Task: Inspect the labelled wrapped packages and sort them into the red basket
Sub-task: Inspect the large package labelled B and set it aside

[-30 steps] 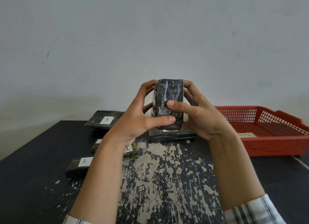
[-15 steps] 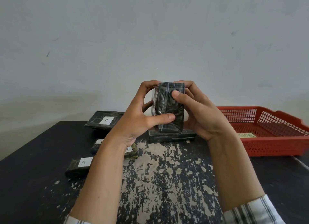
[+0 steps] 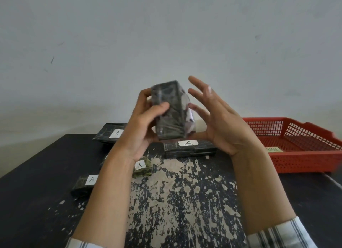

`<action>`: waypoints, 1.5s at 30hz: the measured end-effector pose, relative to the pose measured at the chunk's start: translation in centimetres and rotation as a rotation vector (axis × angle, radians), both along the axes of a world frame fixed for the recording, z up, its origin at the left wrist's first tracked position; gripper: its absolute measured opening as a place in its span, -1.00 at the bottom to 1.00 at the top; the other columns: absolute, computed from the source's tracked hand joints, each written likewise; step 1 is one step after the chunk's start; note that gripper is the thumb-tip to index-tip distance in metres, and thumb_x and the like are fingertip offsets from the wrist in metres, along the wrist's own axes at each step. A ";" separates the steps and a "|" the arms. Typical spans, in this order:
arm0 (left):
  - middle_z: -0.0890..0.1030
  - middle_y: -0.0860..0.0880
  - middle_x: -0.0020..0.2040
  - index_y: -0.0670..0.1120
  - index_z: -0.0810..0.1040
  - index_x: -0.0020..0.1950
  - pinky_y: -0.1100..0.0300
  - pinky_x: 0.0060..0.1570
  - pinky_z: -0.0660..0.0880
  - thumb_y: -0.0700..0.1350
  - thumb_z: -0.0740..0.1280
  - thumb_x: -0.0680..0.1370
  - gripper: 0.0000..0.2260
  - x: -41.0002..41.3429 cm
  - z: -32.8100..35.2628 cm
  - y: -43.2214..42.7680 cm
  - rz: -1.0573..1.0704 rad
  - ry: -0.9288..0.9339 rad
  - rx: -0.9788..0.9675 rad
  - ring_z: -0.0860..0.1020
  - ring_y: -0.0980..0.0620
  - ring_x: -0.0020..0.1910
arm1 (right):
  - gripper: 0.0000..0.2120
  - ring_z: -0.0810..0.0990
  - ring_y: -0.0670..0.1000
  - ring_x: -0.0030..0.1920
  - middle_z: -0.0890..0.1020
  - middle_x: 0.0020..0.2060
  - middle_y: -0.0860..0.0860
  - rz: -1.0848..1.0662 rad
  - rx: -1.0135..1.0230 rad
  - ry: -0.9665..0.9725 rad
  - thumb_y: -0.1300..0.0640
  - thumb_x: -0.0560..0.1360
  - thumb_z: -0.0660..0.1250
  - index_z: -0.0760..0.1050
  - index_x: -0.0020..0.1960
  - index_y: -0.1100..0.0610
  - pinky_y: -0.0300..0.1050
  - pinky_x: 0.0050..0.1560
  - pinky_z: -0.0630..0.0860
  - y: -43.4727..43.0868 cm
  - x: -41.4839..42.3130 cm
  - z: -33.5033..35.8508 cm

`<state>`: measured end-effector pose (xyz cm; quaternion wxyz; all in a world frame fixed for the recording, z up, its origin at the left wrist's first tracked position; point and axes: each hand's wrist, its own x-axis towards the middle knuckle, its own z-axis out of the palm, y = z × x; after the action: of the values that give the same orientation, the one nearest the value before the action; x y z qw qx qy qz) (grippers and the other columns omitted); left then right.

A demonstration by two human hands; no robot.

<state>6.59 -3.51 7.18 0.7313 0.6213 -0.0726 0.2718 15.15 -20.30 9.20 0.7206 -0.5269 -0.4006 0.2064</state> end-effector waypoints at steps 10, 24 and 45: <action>0.64 -0.05 0.11 0.05 0.47 0.18 -0.06 -0.10 0.66 -0.18 0.36 0.43 -0.65 -1.0 0.1 1.7 -0.093 -0.123 -0.005 0.64 -0.06 0.08 | 0.07 0.61 0.21 0.31 0.52 0.42 0.14 -0.407 -0.506 -0.155 -0.72 0.32 -0.05 0.27 0.57 -0.01 0.40 0.32 0.53 2.3 0.4 -1.4; 0.64 -0.03 0.12 -0.06 0.44 0.08 -0.23 0.28 0.51 -0.45 0.23 0.43 -0.64 -2.6 -2.8 -0.9 -0.026 0.144 0.041 0.67 -0.01 0.15 | -0.12 0.67 0.11 0.09 0.57 0.19 0.07 -0.272 -0.593 -0.196 -0.04 0.44 0.58 0.14 0.58 -0.14 0.11 -0.07 0.68 -2.0 0.5 1.9; 0.56 -0.04 0.18 0.00 0.50 0.13 0.16 -0.06 0.48 -0.31 0.33 0.59 -0.77 3.8 -12.9 -14.0 0.298 0.566 0.892 0.53 0.01 0.06 | 0.16 0.33 0.19 0.54 0.30 0.60 0.05 -0.172 -1.520 -0.880 0.33 0.32 0.63 0.01 0.69 -0.05 0.21 0.48 0.39 -20.9 4.0 -3.7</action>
<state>10.36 -17.50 -5.68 0.3415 0.9235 0.1075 0.1378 19.19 -41.25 5.46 -0.0313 -0.9238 -0.3548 0.1405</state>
